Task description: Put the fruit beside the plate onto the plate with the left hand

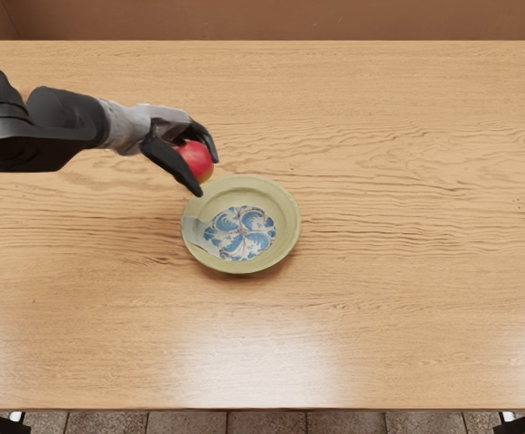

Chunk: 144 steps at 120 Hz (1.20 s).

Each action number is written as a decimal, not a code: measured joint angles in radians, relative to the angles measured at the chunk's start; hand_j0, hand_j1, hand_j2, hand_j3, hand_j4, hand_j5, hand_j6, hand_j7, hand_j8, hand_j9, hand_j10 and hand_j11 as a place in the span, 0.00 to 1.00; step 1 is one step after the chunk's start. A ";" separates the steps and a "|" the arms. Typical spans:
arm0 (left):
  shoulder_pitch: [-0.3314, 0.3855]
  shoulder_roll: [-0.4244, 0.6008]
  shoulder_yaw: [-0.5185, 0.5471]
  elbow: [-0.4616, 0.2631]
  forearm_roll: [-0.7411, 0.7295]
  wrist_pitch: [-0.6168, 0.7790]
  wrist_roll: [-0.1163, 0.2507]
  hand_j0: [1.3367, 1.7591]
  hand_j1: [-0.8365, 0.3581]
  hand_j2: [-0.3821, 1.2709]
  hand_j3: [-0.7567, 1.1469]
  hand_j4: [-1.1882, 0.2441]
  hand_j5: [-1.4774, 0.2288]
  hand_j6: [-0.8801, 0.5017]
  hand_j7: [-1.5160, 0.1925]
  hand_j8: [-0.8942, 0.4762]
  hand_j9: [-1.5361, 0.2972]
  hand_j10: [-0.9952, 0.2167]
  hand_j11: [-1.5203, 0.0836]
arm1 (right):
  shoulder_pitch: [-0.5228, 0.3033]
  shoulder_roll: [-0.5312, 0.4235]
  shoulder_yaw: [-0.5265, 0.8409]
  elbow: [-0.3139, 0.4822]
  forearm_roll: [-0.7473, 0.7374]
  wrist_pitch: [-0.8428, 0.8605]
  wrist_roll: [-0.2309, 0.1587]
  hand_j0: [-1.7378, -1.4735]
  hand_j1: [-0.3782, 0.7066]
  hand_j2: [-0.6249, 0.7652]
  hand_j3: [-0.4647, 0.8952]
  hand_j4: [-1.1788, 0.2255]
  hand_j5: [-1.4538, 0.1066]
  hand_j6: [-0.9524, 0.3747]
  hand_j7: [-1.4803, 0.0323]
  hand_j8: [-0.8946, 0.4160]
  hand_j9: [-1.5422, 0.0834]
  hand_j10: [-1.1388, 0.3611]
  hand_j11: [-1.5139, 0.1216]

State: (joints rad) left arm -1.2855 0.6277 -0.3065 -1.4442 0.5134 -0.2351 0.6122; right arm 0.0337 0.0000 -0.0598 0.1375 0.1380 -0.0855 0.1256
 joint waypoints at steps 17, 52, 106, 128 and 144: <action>-0.014 -0.124 0.002 -0.001 -0.018 -0.006 0.000 0.68 0.37 0.44 0.40 0.46 0.20 0.47 0.21 0.46 0.19 0.27 0.17 | 0.000 0.000 0.000 0.000 0.000 0.001 0.000 0.30 0.07 0.44 0.34 0.81 0.90 0.69 0.95 0.66 0.92 0.74 0.90; 0.000 -0.165 0.089 0.019 0.014 0.023 -0.001 0.68 0.34 0.50 0.40 0.47 0.21 0.48 0.22 0.47 0.19 0.29 0.17 | 0.006 0.000 0.000 0.001 0.000 0.002 -0.001 0.30 0.07 0.44 0.34 0.81 0.90 0.69 0.95 0.66 0.92 0.74 0.90; -0.005 -0.183 0.116 0.037 0.049 0.051 -0.001 0.75 0.64 0.30 0.40 0.59 0.57 0.44 0.59 0.46 0.56 0.51 0.62 | 0.006 0.000 0.000 0.001 0.000 0.002 -0.001 0.30 0.07 0.44 0.34 0.81 0.90 0.69 0.95 0.66 0.92 0.74 0.90; 0.008 -0.124 0.078 0.029 0.041 0.045 -0.001 0.75 0.70 0.28 0.40 0.63 0.63 0.45 0.65 0.46 0.62 0.57 0.69 | 0.006 0.000 -0.001 0.001 0.000 0.002 0.000 0.30 0.07 0.44 0.34 0.81 0.90 0.69 0.95 0.66 0.92 0.74 0.90; 0.189 -0.016 -0.114 0.017 0.012 -0.059 -0.001 0.76 0.72 0.27 0.40 0.64 0.65 0.45 0.67 0.47 0.64 0.59 0.72 | 0.006 0.000 -0.001 0.001 0.000 0.002 0.000 0.30 0.07 0.44 0.34 0.81 0.90 0.69 0.95 0.66 0.92 0.74 0.90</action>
State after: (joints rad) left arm -1.0965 0.6117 -0.4205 -1.4270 0.5257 -0.2938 0.6109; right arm 0.0399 0.0000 -0.0605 0.1387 0.1380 -0.0831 0.1252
